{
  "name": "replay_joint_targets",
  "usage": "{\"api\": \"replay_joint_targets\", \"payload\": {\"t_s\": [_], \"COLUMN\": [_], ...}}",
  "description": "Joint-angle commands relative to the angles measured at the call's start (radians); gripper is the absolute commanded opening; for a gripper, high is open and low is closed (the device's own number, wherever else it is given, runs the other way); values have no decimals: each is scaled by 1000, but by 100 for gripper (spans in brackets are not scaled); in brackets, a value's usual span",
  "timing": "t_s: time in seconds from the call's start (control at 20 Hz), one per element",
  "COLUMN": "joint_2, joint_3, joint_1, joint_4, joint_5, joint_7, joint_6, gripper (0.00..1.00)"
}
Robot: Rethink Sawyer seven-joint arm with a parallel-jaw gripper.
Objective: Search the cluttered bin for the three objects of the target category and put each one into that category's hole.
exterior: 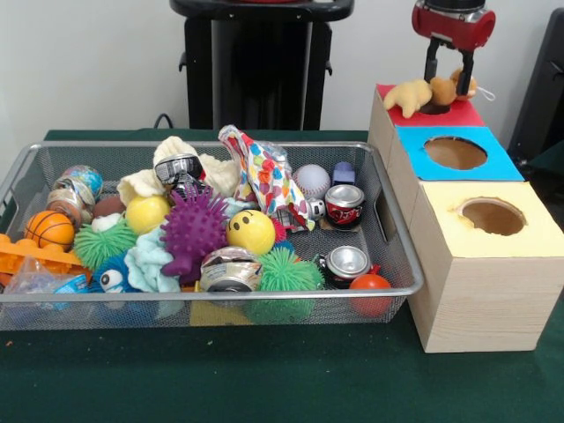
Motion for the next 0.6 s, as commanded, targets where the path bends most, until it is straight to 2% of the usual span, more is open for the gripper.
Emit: {"api": "replay_joint_targets", "payload": {"t_s": [0.05,0.3,0.6], "joint_2": [29,22,15], "joint_3": [-8,-17,-64], "joint_1": [-12,-9,14], "joint_4": [-38,-40,-70], "joint_5": [-22,-23,-32], "joint_7": [158,159,163], "joint_6": [-44,-29,35], "gripper": [100,100,100]}}
